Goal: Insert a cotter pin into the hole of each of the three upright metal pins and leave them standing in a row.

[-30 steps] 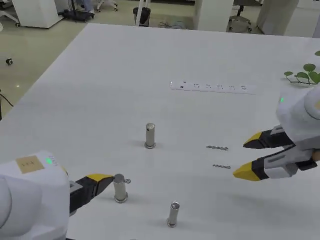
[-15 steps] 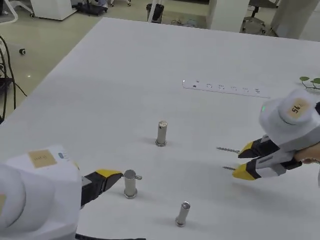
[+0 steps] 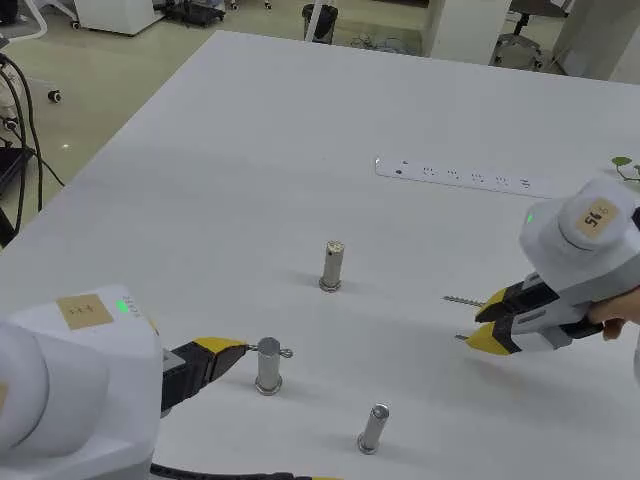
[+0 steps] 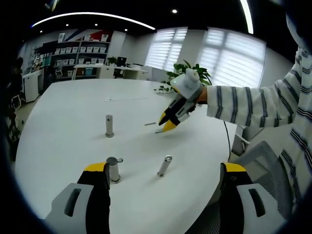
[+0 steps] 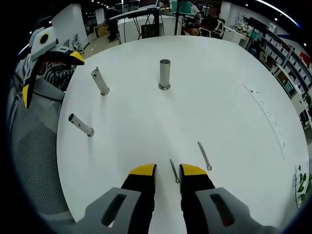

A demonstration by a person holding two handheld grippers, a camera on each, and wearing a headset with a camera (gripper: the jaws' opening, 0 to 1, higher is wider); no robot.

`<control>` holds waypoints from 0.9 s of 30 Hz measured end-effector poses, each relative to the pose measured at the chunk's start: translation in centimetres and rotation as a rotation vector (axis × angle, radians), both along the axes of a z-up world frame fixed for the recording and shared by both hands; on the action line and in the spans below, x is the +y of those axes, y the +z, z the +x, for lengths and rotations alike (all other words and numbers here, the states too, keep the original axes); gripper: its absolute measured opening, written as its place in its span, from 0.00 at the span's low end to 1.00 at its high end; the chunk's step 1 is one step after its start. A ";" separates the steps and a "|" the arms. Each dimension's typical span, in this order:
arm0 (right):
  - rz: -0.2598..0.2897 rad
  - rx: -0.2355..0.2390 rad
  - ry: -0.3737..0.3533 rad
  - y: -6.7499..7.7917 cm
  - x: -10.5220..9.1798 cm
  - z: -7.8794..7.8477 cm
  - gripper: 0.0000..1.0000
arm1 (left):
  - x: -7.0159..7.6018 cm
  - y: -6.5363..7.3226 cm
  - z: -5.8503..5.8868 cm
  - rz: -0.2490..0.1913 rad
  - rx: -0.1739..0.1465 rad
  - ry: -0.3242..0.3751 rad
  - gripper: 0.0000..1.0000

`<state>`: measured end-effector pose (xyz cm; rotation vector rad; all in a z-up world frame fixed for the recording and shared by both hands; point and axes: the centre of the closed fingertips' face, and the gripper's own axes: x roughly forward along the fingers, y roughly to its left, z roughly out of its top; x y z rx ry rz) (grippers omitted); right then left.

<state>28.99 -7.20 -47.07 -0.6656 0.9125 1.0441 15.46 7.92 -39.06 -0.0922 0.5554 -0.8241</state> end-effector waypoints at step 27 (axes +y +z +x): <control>-0.105 0.045 0.019 -1.9 -0.9 1.0 0.04 | 0.3 0.1 -0.2 -0.003 0.014 0.015 0.90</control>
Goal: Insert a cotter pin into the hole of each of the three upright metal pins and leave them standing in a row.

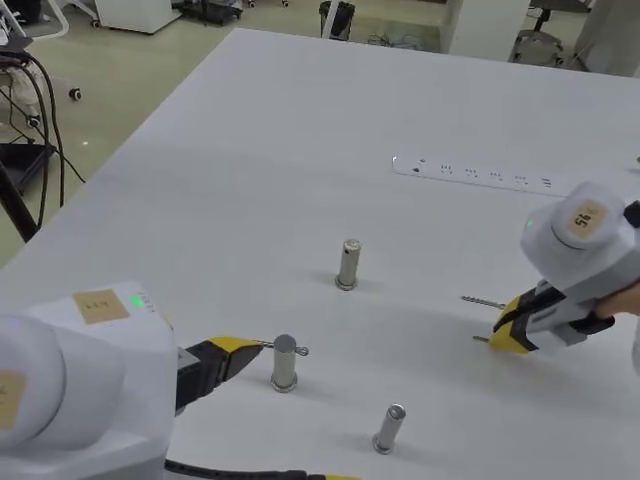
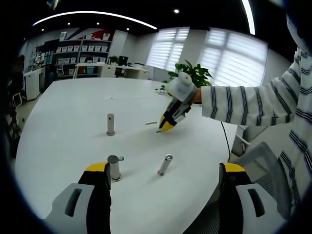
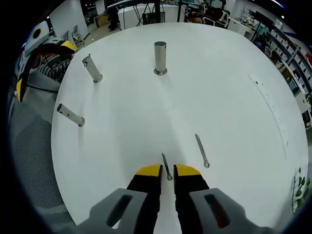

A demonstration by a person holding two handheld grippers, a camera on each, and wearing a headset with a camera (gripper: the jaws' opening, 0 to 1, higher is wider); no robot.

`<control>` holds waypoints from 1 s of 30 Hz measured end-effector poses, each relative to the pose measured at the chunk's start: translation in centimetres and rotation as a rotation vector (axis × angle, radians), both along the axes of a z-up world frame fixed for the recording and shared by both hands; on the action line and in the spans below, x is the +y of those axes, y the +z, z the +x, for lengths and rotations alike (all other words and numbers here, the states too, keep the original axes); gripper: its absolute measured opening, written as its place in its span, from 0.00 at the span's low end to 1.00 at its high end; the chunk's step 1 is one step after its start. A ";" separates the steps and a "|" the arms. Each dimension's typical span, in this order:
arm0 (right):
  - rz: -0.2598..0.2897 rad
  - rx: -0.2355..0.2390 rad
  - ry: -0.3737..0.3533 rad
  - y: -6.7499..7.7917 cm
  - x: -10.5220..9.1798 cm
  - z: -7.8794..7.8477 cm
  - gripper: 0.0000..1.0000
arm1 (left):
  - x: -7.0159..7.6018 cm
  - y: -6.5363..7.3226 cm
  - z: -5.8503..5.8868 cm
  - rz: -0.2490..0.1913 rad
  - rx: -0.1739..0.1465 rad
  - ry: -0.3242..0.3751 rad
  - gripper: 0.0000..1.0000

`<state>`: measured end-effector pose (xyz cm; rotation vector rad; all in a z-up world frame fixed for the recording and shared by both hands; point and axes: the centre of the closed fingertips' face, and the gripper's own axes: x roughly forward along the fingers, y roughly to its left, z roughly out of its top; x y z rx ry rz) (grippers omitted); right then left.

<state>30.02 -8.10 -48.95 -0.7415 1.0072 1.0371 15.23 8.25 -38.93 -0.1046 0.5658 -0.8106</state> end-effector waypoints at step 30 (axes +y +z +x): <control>-0.038 -0.031 0.009 0.2 -0.3 -0.3 0.00 | 0.1 -0.3 0.0 0.016 0.003 -0.001 0.87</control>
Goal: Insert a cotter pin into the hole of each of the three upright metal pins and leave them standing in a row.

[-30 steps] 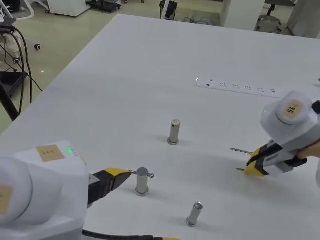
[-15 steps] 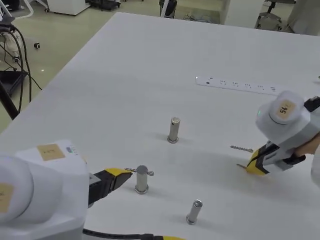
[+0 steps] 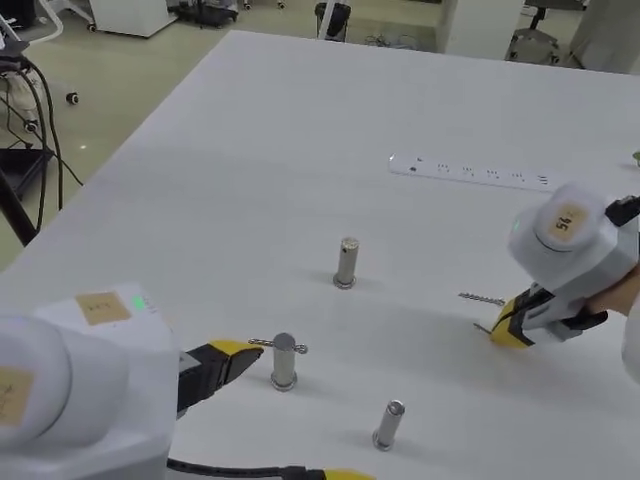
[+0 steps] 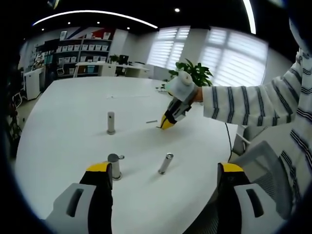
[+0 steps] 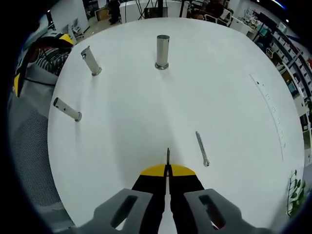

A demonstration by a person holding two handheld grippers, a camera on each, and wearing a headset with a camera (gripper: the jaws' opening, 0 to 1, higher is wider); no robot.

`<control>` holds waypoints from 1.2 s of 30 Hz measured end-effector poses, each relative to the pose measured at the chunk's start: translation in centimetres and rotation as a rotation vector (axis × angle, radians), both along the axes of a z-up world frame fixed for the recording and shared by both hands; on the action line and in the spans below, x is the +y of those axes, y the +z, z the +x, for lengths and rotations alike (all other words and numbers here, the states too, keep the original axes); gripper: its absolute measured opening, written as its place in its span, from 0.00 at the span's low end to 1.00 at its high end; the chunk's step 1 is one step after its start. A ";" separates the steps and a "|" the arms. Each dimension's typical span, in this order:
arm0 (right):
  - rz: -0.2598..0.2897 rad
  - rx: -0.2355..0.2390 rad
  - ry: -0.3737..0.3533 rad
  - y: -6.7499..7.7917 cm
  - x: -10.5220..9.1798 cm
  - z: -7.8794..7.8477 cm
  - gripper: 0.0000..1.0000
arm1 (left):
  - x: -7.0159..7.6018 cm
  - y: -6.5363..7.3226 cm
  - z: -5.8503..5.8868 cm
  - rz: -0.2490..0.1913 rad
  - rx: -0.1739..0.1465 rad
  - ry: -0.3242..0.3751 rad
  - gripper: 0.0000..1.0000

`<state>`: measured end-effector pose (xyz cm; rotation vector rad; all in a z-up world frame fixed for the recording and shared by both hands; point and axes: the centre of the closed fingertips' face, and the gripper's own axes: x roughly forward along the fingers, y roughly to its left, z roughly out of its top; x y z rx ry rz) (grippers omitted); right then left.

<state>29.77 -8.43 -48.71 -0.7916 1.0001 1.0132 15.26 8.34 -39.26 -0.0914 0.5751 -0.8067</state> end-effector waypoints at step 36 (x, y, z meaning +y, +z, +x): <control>0.262 -0.523 0.194 12.7 5.1 -5.6 0.00 | -6.6 4.3 6.1 -0.144 -0.030 -0.166 0.51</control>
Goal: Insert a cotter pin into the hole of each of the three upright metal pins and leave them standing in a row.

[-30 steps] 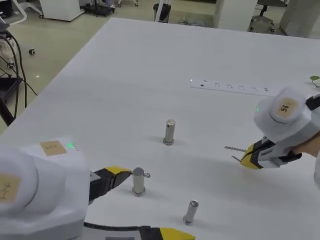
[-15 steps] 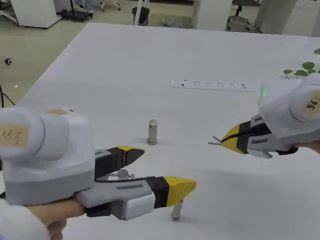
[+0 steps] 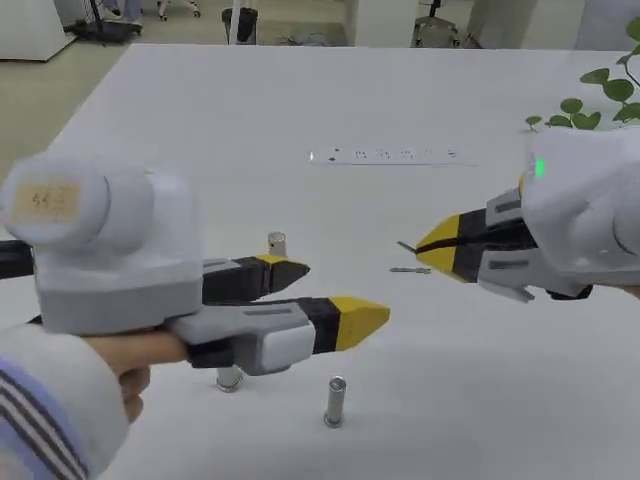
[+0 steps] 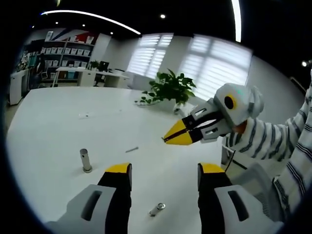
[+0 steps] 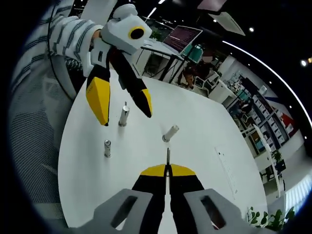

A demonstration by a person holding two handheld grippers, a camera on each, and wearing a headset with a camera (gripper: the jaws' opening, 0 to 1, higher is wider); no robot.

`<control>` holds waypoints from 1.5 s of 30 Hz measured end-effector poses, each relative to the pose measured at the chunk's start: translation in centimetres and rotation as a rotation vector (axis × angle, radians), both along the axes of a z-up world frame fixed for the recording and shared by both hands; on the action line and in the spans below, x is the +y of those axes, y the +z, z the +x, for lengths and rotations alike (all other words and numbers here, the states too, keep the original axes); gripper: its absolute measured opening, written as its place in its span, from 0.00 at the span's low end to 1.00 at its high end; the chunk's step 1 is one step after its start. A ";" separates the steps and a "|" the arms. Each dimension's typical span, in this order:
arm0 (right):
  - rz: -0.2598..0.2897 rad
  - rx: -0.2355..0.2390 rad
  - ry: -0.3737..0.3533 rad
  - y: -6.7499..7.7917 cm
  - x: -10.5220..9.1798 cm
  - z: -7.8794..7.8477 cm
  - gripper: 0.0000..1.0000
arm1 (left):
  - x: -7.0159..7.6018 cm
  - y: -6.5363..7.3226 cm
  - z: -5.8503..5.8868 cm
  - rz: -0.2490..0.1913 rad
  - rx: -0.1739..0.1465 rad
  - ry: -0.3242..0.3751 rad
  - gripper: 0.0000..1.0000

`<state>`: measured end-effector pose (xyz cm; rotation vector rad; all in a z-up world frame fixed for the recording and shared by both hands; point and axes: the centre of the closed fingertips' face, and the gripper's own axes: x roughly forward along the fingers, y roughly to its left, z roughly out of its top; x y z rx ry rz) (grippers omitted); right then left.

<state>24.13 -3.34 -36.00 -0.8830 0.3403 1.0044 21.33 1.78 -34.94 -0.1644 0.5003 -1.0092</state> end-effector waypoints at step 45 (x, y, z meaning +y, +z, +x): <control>0.036 -0.075 0.014 0.8 2.5 -4.0 0.00 | -2.8 0.4 -1.0 0.016 0.068 -0.187 0.00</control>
